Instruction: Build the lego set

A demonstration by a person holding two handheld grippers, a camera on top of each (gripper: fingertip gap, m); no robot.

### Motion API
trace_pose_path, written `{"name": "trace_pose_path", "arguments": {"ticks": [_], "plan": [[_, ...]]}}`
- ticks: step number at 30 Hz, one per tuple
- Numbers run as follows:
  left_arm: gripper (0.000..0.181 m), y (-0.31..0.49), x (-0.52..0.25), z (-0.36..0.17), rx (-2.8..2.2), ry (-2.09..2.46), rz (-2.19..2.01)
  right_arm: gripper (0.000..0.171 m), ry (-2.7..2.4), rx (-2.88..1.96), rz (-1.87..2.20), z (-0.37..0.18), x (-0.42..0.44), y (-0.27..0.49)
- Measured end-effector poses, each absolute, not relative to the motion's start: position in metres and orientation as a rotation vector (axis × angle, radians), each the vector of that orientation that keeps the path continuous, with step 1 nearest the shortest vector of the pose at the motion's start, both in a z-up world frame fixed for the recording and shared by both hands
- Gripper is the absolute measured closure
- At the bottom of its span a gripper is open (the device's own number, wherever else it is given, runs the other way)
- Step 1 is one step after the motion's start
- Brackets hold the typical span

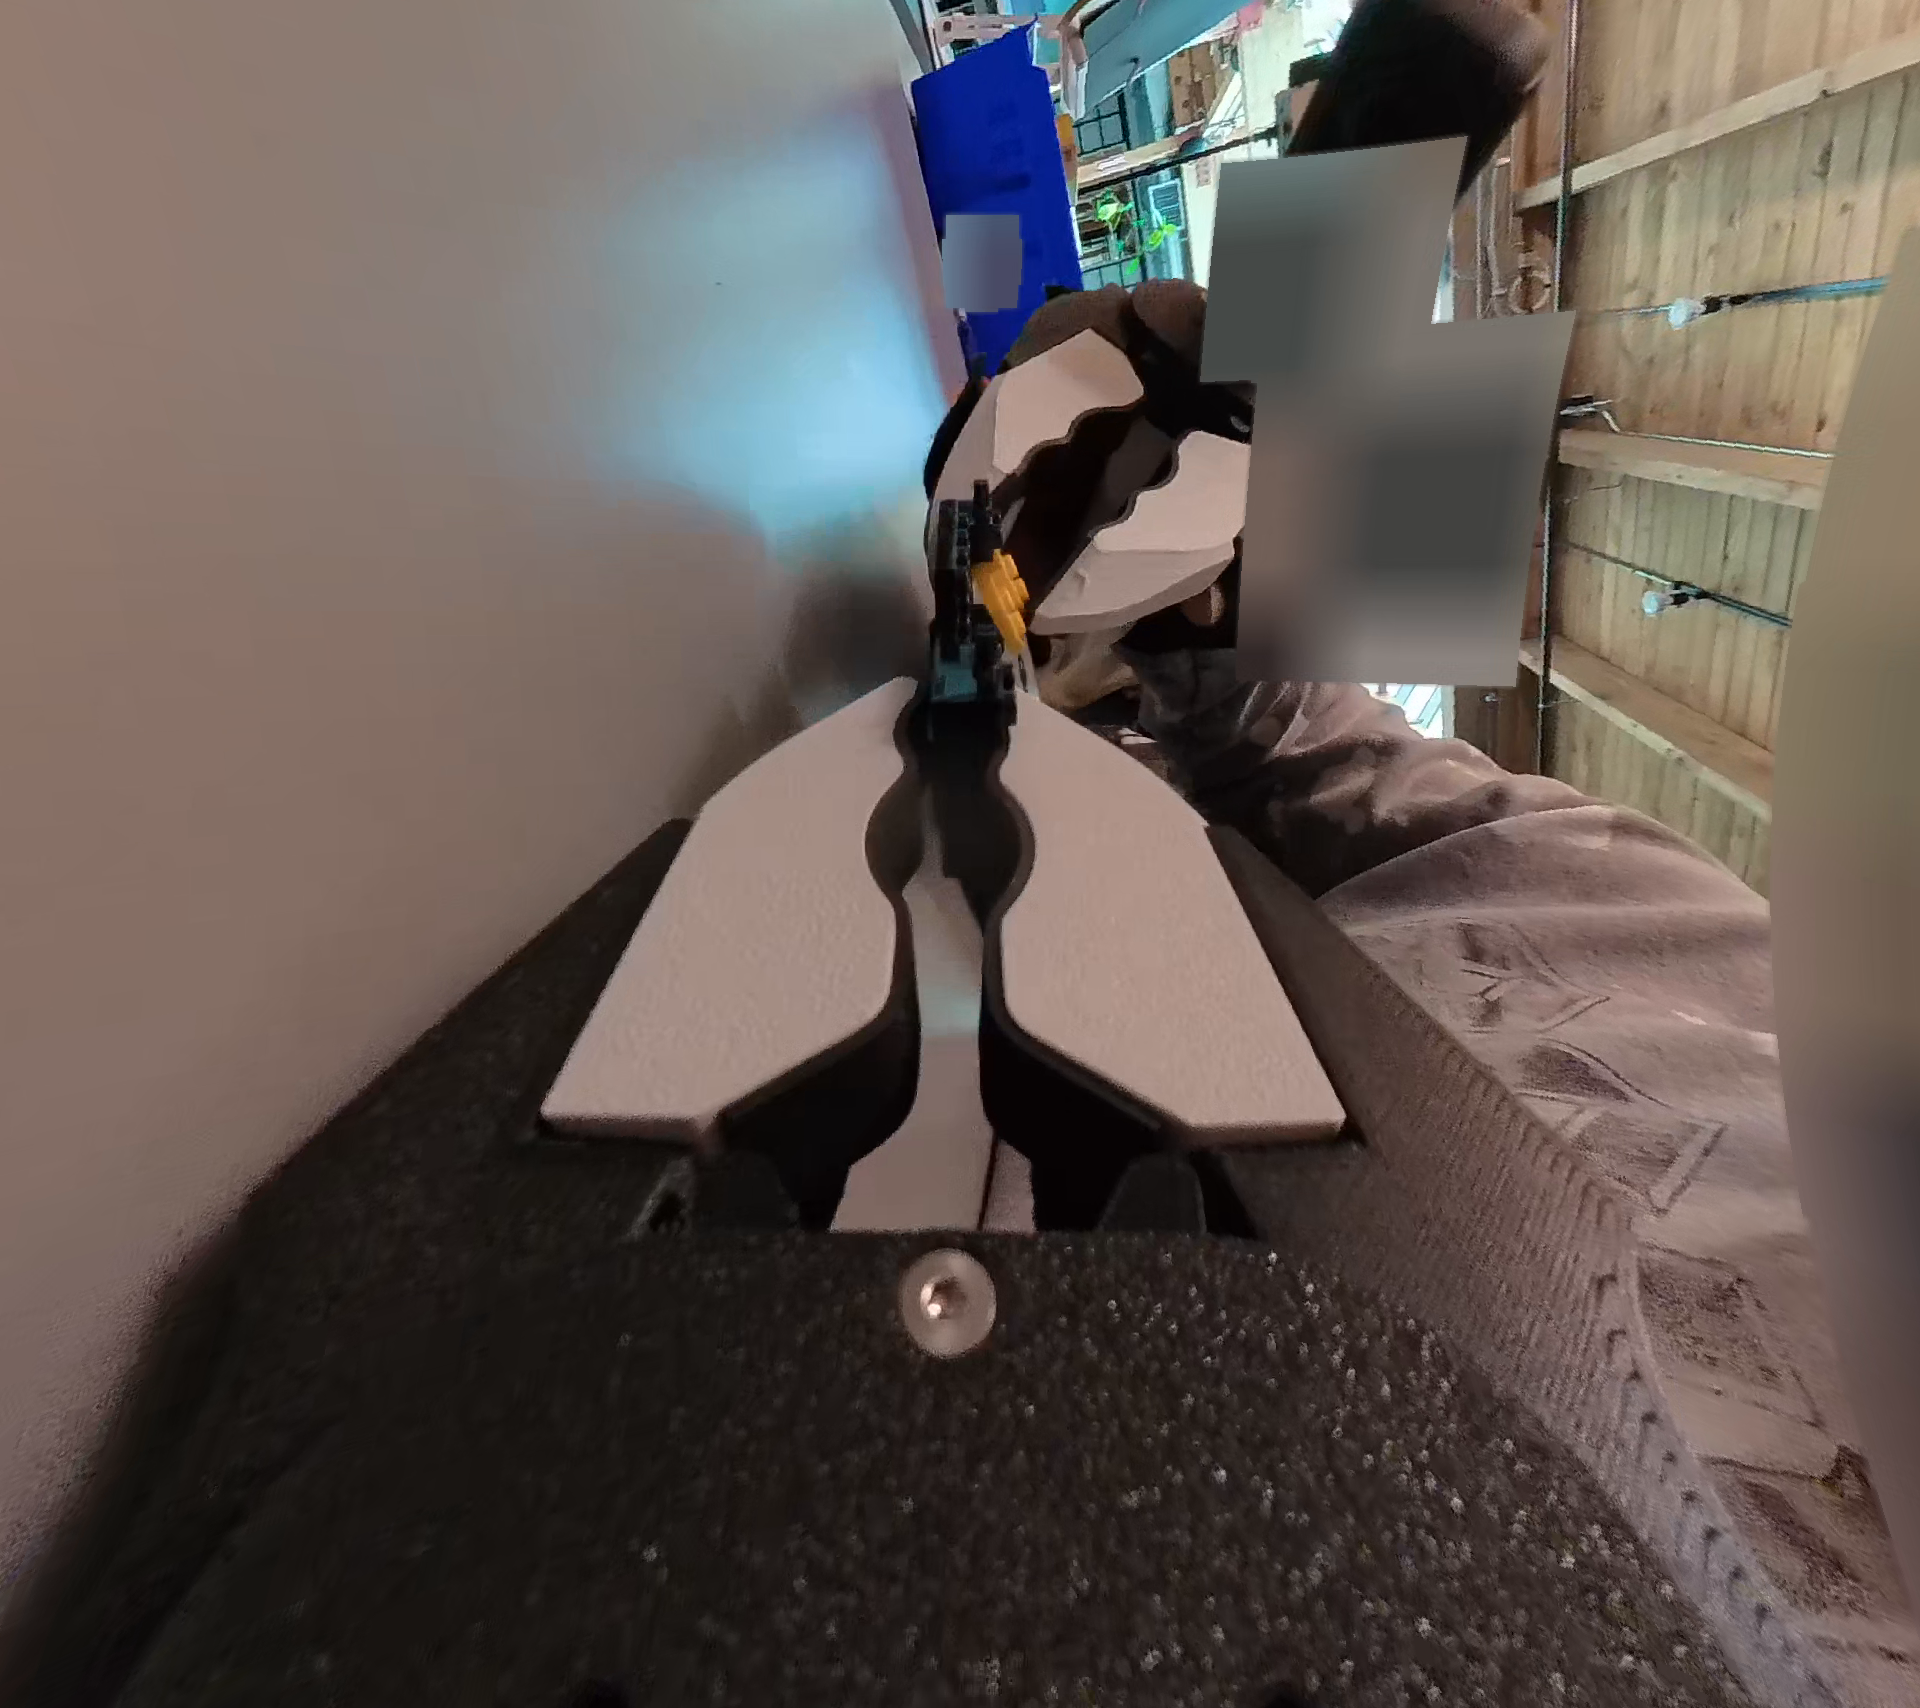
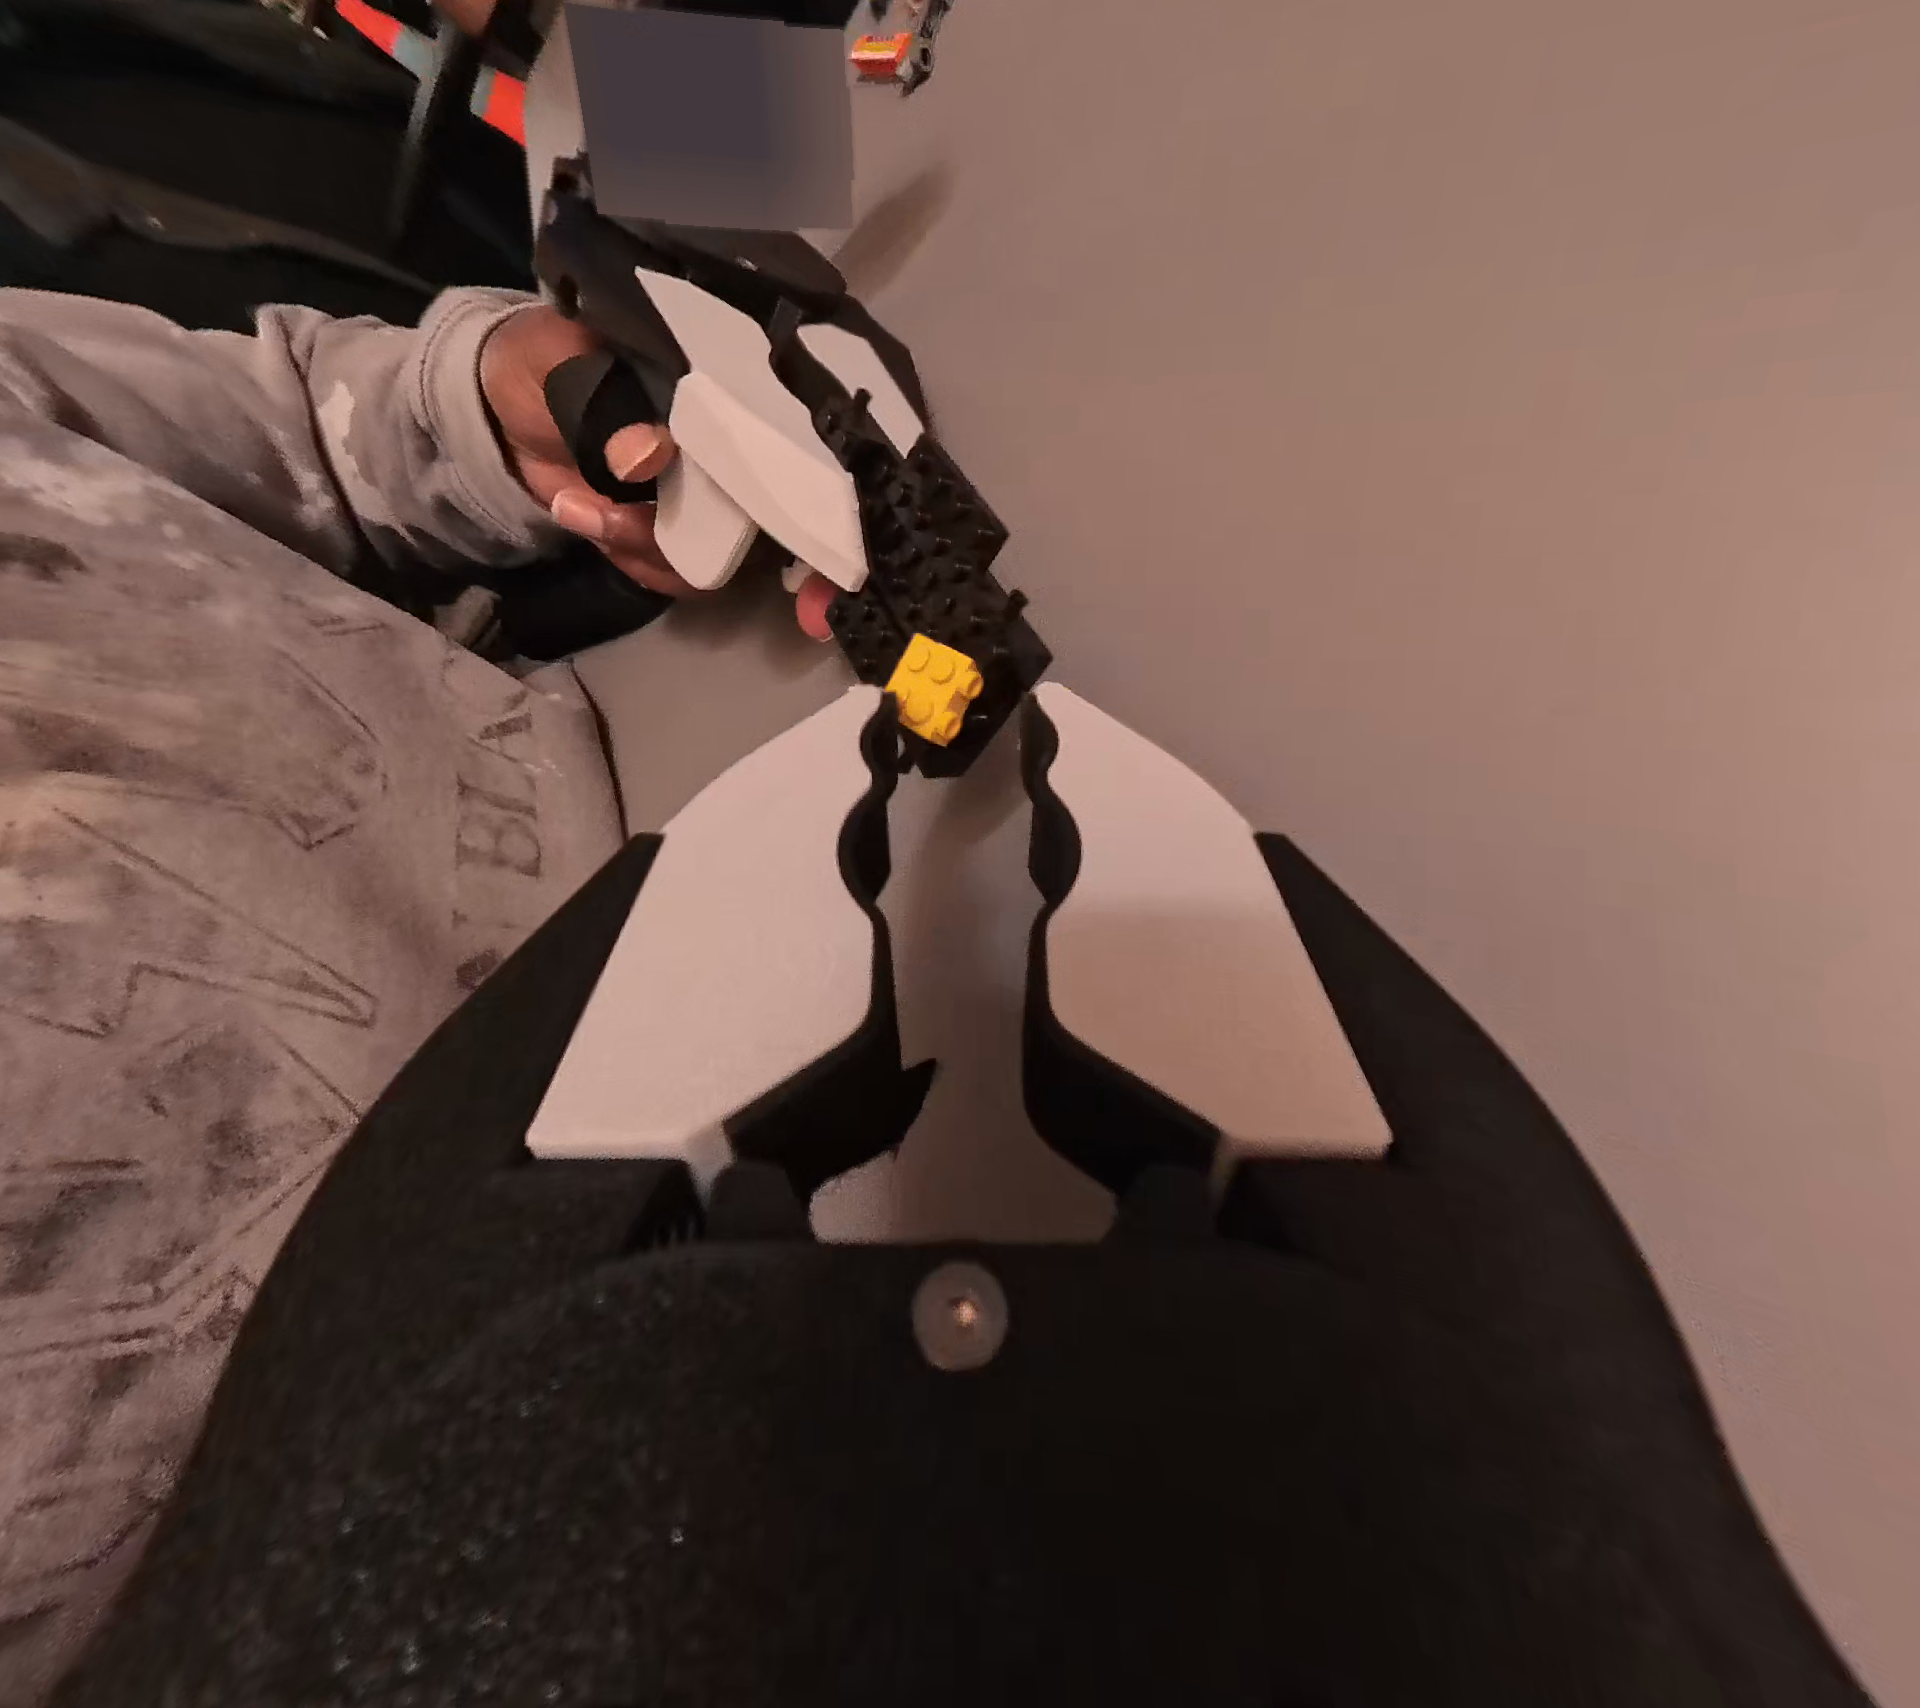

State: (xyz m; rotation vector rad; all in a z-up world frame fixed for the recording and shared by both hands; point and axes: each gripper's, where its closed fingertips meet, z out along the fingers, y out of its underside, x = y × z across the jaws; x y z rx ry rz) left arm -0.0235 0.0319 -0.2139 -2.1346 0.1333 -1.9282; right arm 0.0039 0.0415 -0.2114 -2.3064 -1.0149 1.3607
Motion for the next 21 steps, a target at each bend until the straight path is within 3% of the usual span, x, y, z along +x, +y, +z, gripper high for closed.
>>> {"name": "trace_pose_path", "arguments": {"ticks": [8, 21], "plan": [[0.175, 0.035, -0.026, -0.215, -2.137, 0.117, -1.909, 0.161, -0.861, -2.364, 1.479, -0.211, 0.004, 0.043], [0.175, 0.043, -0.030, -0.216, -2.121, 0.061, -1.889, 0.162, -0.576, -2.297, 1.352, -0.207, 0.013, 0.061]]}}
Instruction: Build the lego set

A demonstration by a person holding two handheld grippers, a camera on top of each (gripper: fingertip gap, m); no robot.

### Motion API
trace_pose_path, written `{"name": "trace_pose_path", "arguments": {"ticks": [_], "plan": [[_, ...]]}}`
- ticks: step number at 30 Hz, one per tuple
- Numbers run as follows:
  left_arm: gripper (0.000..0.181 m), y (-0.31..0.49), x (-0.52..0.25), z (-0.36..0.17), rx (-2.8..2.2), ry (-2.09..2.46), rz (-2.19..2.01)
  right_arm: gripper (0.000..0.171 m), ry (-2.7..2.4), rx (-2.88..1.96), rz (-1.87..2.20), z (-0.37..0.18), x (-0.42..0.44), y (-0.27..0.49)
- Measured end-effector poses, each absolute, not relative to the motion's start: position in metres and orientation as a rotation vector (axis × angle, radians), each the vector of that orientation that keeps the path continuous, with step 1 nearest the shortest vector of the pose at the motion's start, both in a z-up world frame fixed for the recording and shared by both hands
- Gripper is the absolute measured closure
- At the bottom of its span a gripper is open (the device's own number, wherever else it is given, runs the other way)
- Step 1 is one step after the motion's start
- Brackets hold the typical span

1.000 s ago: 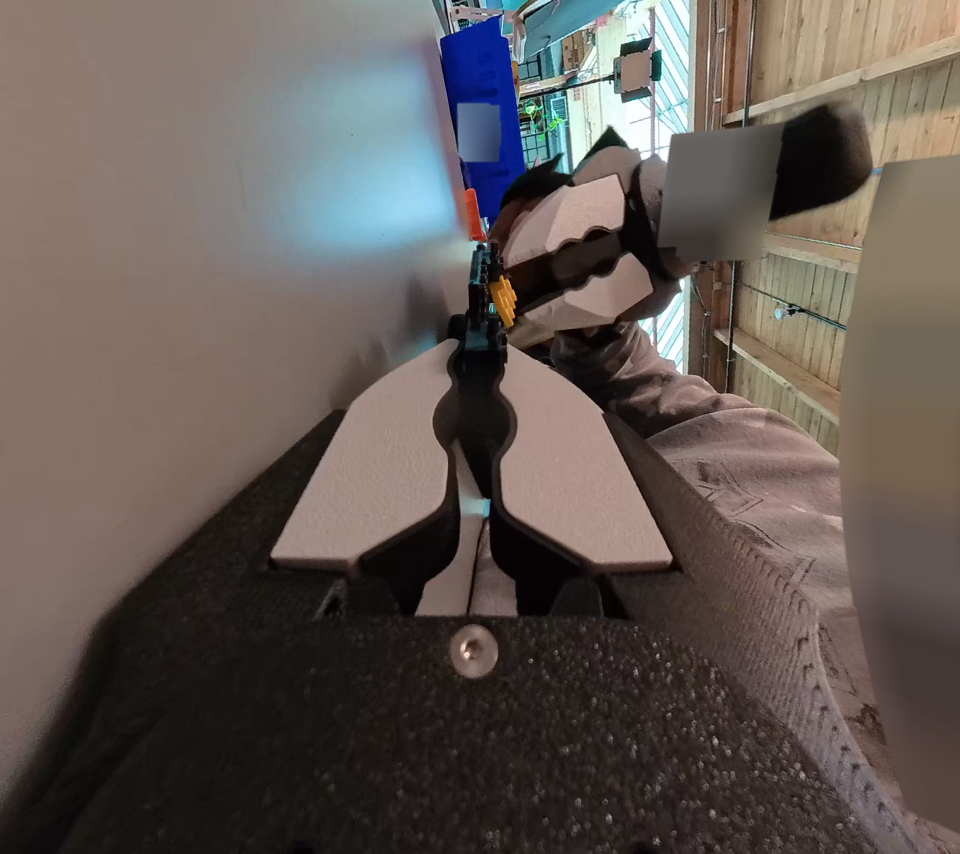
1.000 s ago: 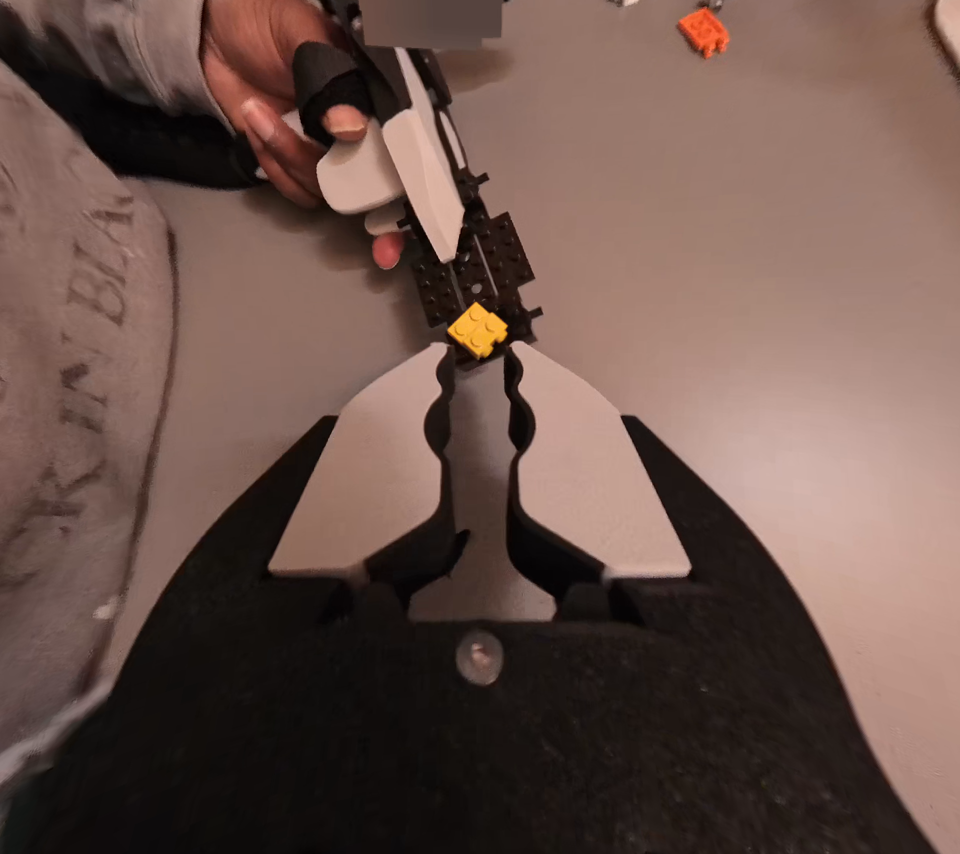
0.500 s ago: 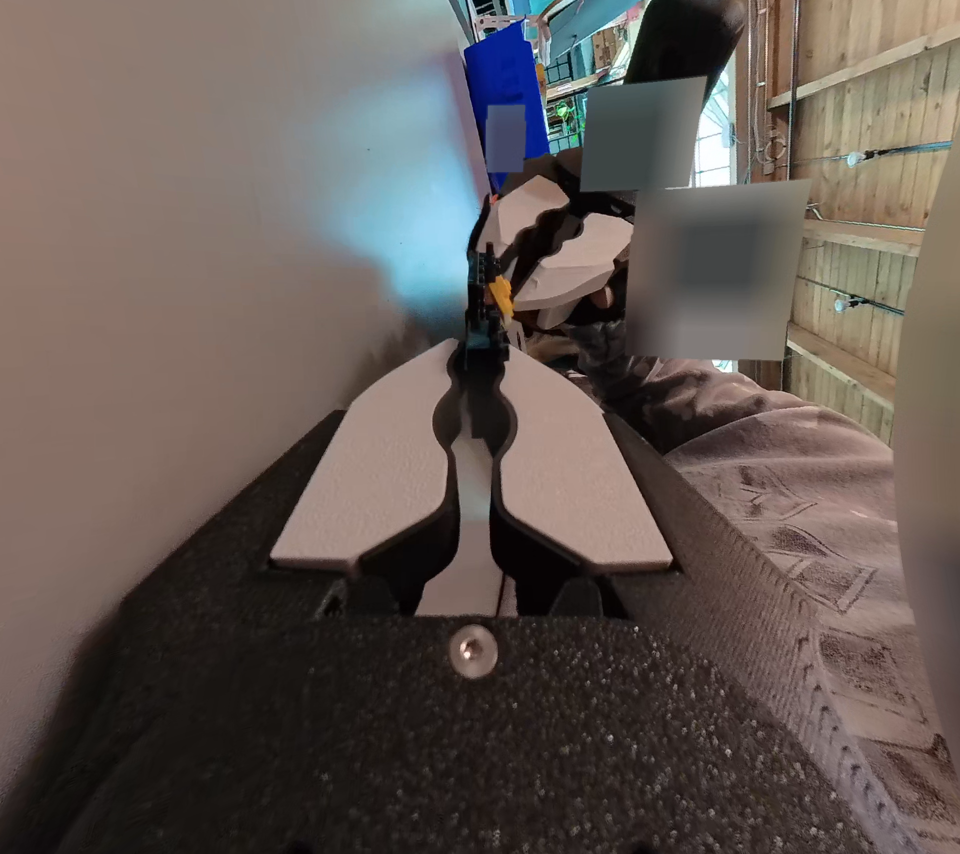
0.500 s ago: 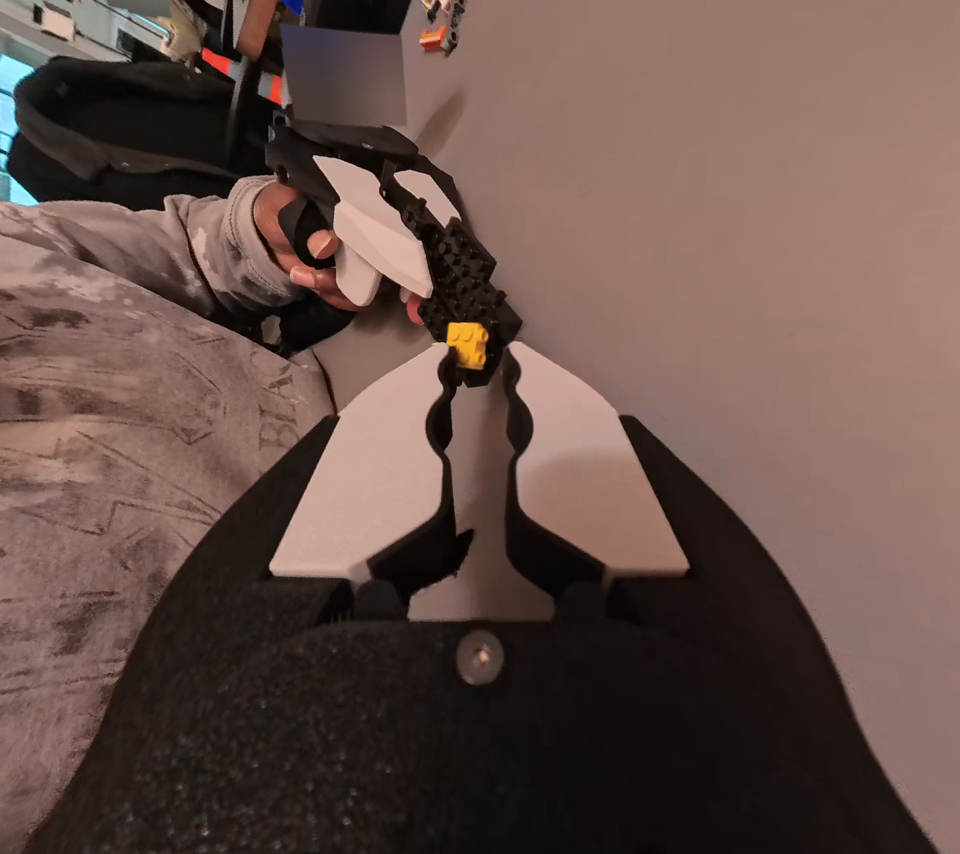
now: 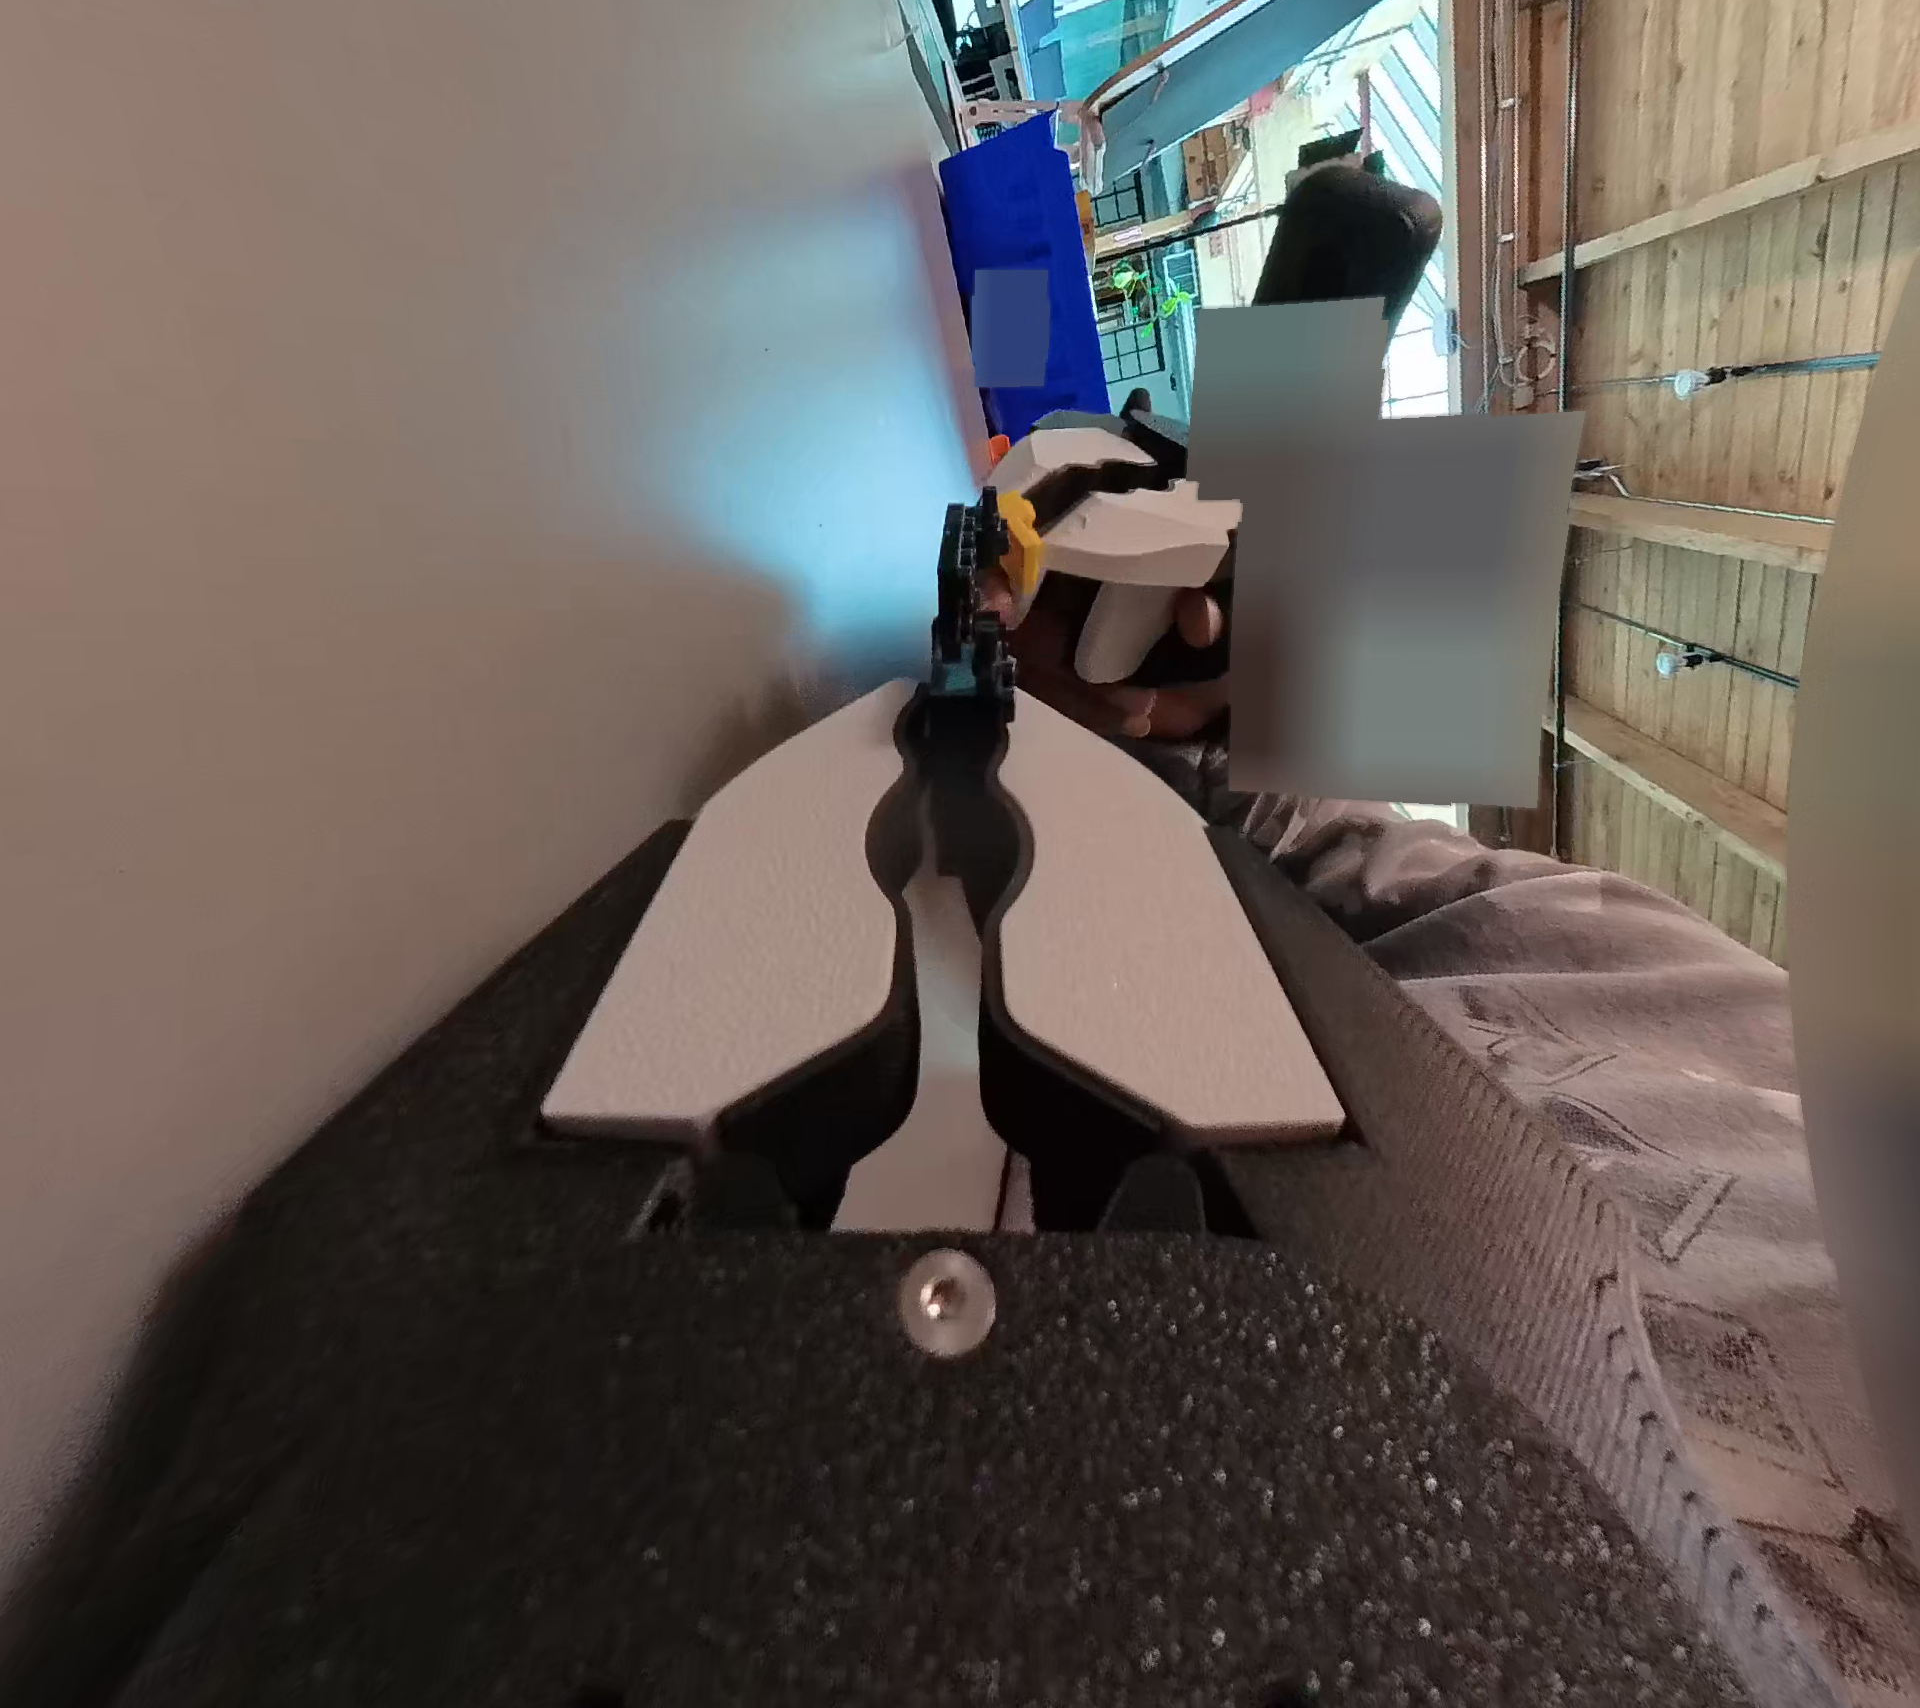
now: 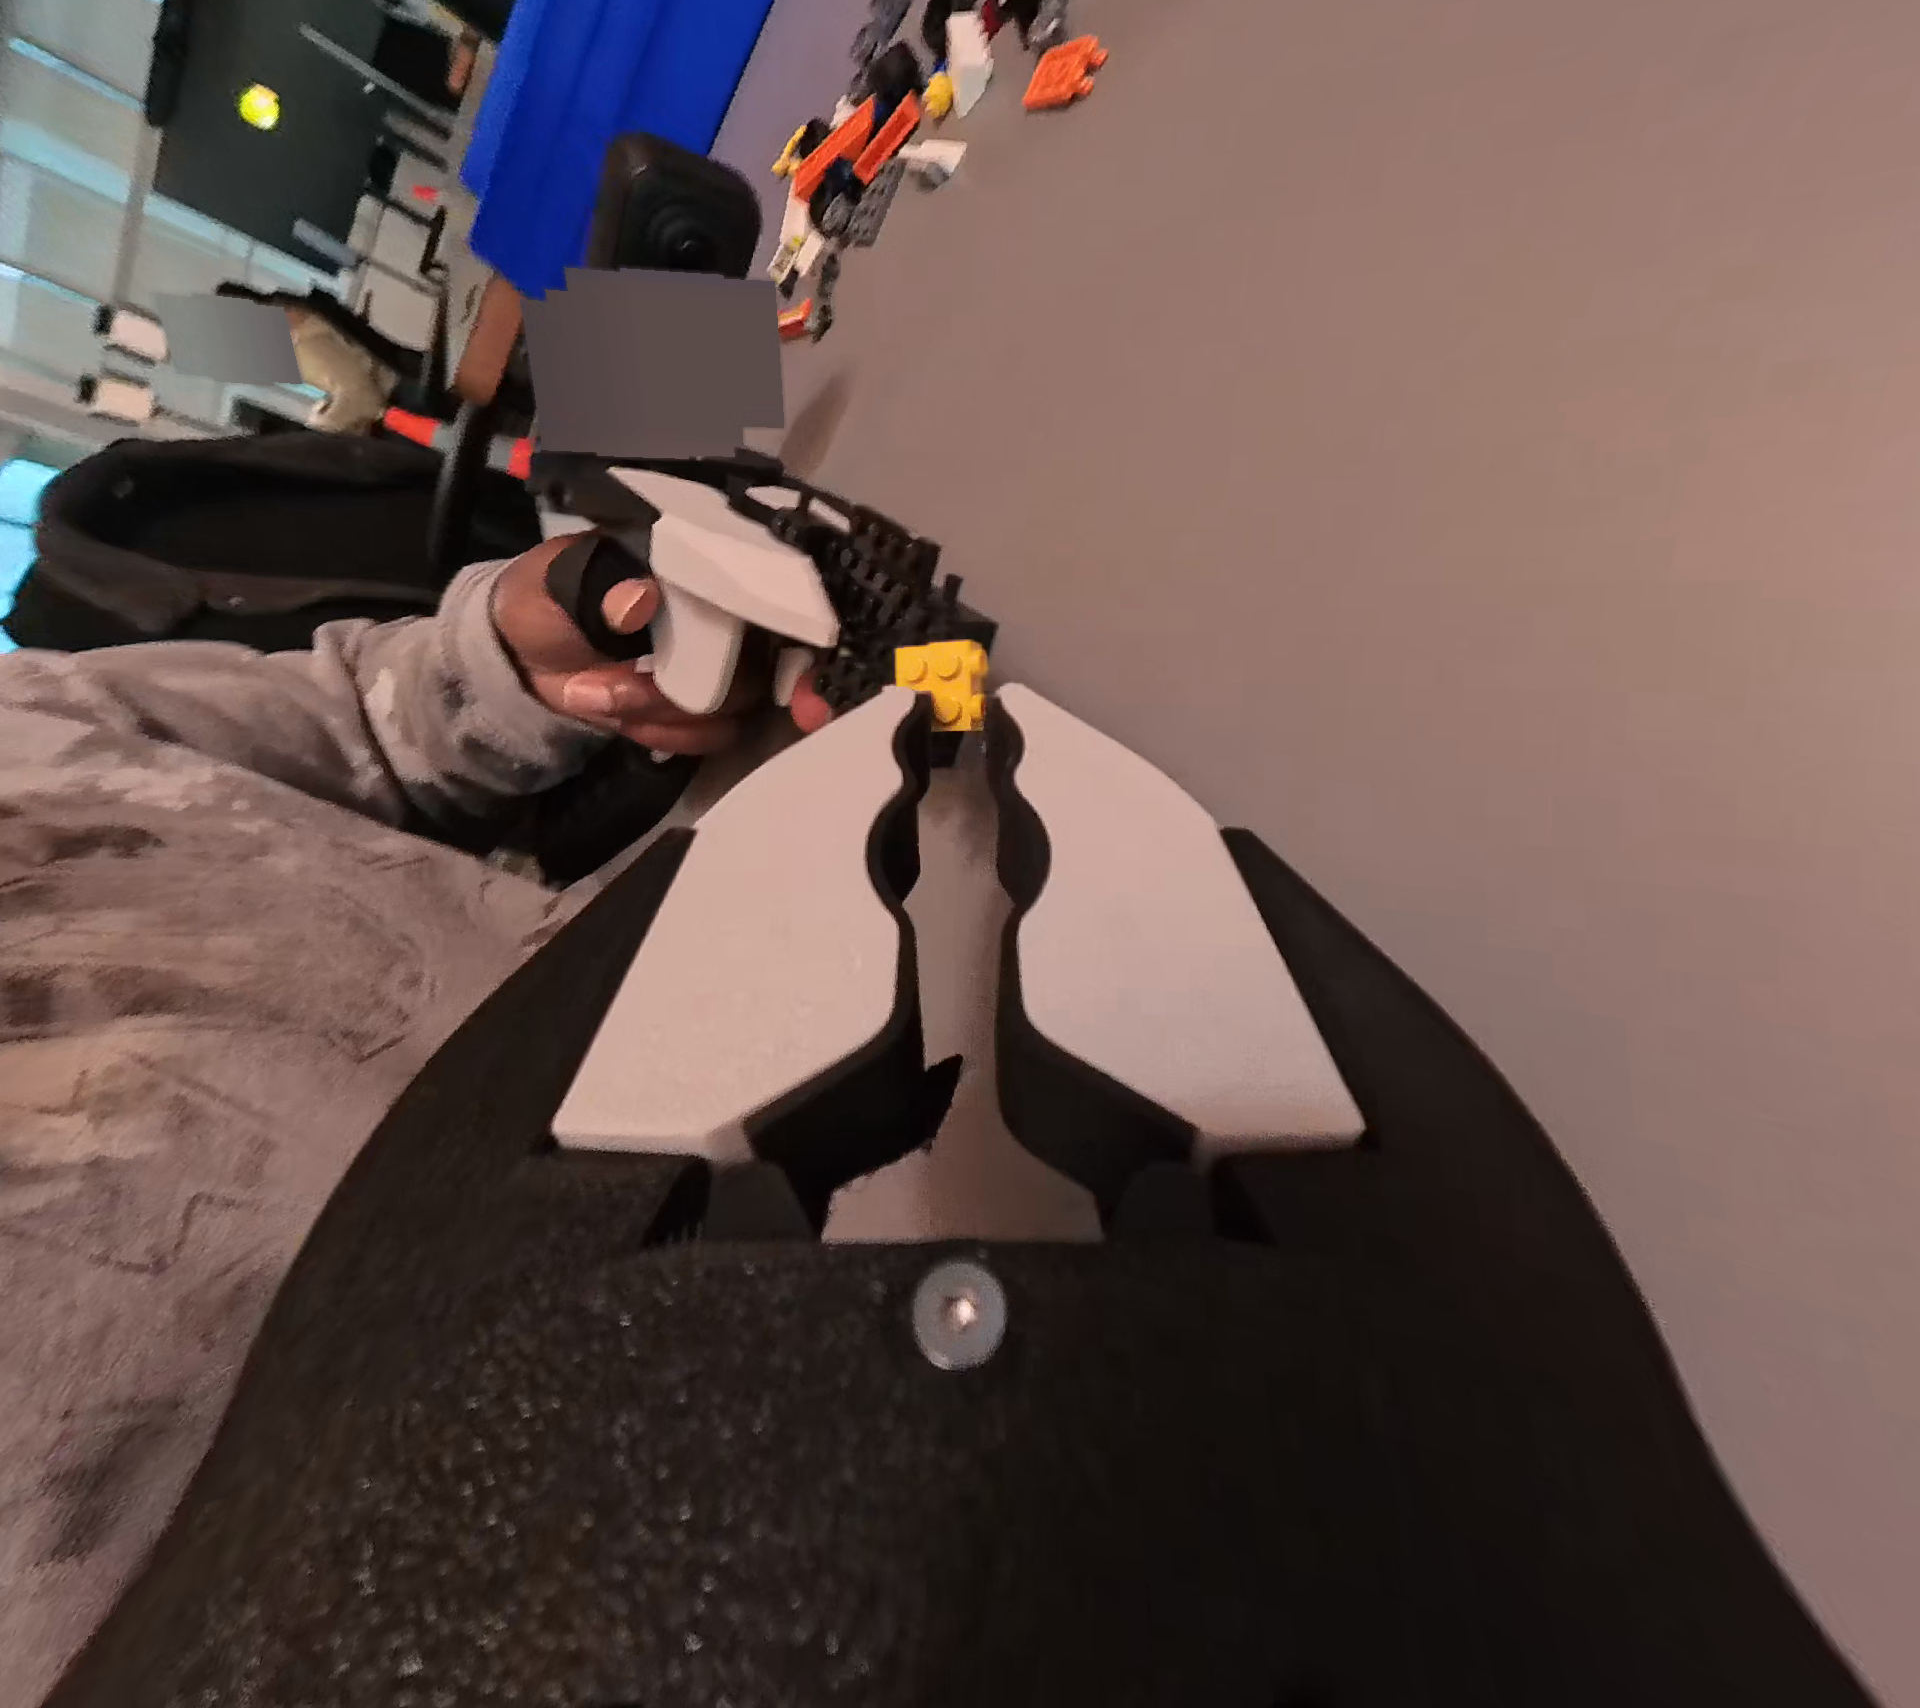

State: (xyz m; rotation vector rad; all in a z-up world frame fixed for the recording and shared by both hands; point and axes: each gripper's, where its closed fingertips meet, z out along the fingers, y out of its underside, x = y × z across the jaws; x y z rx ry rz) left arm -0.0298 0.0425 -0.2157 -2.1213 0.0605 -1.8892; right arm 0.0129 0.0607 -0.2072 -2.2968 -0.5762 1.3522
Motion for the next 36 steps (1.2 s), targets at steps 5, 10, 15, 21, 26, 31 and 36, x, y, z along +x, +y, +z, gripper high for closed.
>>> {"name": "trace_pose_path", "arguments": {"ticks": [5, 10, 15, 21, 26, 31, 36], "plan": [[0.175, 0.047, -0.030, -0.216, -2.110, 0.003, -1.859, 0.162, -0.501, -2.283, 1.236, -0.208, 0.012, 0.066], [0.175, 0.051, -0.029, -0.215, -2.095, -0.054, -1.836, 0.162, -0.466, -2.276, 1.117, -0.210, 0.012, 0.071], [0.175, 0.053, -0.028, -0.215, -2.084, -0.087, -1.818, 0.161, -0.446, -2.288, 1.082, -0.213, 0.012, 0.072], [0.175, 0.054, -0.029, -0.215, -2.079, -0.067, -1.767, 0.162, -0.436, -2.303, 1.066, -0.216, 0.013, 0.073], [0.175, 0.052, -0.027, -0.214, -2.080, 0.041, -1.667, 0.162, -0.445, -2.336, 1.094, -0.218, 0.014, 0.070], [0.175, 0.050, -0.024, -0.214, -2.075, 0.132, -1.572, 0.162, -0.460, -2.362, 1.092, -0.219, 0.015, 0.068], [0.175, 0.050, -0.024, -0.214, -2.075, 0.123, -1.577, 0.162, -0.454, -2.362, 1.094, -0.219, 0.014, 0.068]]}}
